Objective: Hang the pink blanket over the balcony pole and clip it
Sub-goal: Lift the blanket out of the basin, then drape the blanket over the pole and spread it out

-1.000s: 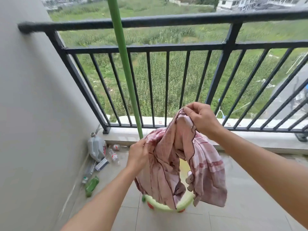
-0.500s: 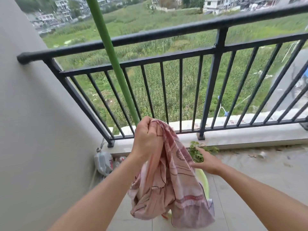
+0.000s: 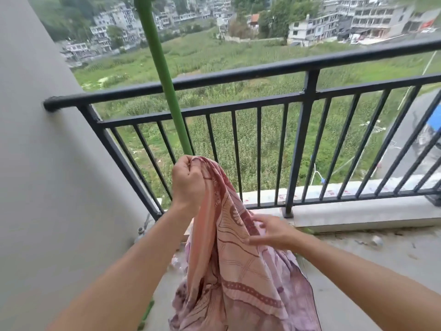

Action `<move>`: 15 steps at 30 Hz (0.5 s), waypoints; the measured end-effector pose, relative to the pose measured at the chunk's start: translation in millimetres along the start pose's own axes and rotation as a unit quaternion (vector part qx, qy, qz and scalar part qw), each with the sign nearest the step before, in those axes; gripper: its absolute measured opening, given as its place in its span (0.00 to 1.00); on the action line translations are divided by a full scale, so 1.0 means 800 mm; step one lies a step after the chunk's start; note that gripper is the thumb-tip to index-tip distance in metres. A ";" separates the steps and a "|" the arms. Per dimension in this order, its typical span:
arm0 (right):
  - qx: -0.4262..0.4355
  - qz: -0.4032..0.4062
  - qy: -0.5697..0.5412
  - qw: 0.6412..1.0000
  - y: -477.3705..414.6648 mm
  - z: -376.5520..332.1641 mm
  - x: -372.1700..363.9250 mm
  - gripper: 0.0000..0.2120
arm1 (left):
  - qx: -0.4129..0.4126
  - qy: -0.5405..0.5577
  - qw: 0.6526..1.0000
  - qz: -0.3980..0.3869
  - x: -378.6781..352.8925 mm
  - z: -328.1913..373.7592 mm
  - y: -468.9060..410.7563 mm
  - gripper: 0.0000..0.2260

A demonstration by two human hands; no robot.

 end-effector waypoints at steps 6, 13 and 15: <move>-0.006 0.233 -0.121 0.965 0.003 -0.012 0.070 0.15 | -0.067 0.024 0.996 0.061 0.032 0.062 -0.034 0.10; 0.132 0.365 -0.248 0.888 0.033 -0.186 0.260 0.12 | -0.093 -0.090 0.991 0.019 0.039 0.044 -0.046 0.07; 0.141 0.390 -0.279 0.866 0.040 -0.222 0.283 0.12 | -0.067 -0.160 0.985 -0.025 0.039 0.029 -0.048 0.05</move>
Point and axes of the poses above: each hand's wrist, its own y-axis away from the middle knuckle, its own x-axis out of the back of the hand, z = x × y, the point moved 4 cm from there along -y, towards the middle knuckle, and after that the axes turned 6 degrees about z, right-handed, at the moved point
